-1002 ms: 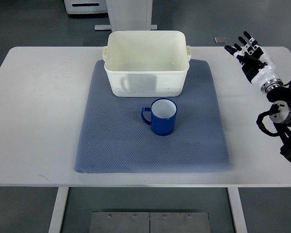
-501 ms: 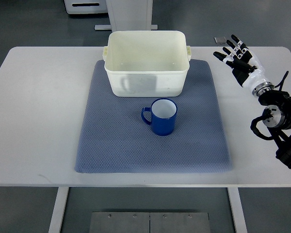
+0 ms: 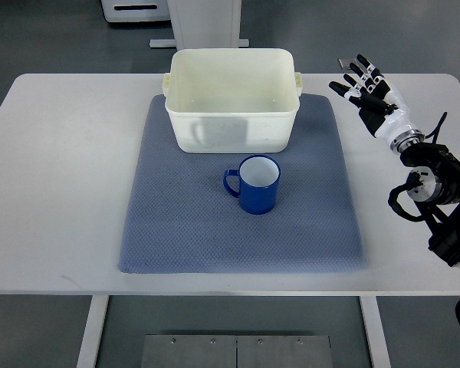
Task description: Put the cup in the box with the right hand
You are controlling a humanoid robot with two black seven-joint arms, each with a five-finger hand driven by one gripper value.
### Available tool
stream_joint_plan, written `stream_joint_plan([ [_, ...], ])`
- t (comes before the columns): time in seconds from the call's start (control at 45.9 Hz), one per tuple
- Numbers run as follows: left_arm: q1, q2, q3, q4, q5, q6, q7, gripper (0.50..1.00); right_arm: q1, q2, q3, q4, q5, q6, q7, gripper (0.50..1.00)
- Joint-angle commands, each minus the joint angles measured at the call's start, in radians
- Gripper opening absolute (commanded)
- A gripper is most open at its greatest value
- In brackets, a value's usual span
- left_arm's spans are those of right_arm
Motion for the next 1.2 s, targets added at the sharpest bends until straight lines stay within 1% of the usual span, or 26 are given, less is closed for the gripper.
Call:
stream_joint_plan([
  [0.0,0.000,0.000,0.000,0.000,0.000,0.000,0.000,1.000,0.000,0.000,0.000,0.000,0.000,-0.001,0.002,1.000],
  [1.176,0.000,0.000,0.000,0.000,0.000,0.000,0.000,1.000,0.017,-0.003,-0.005,-0.002,-0.001,0.001,0.000,1.000],
])
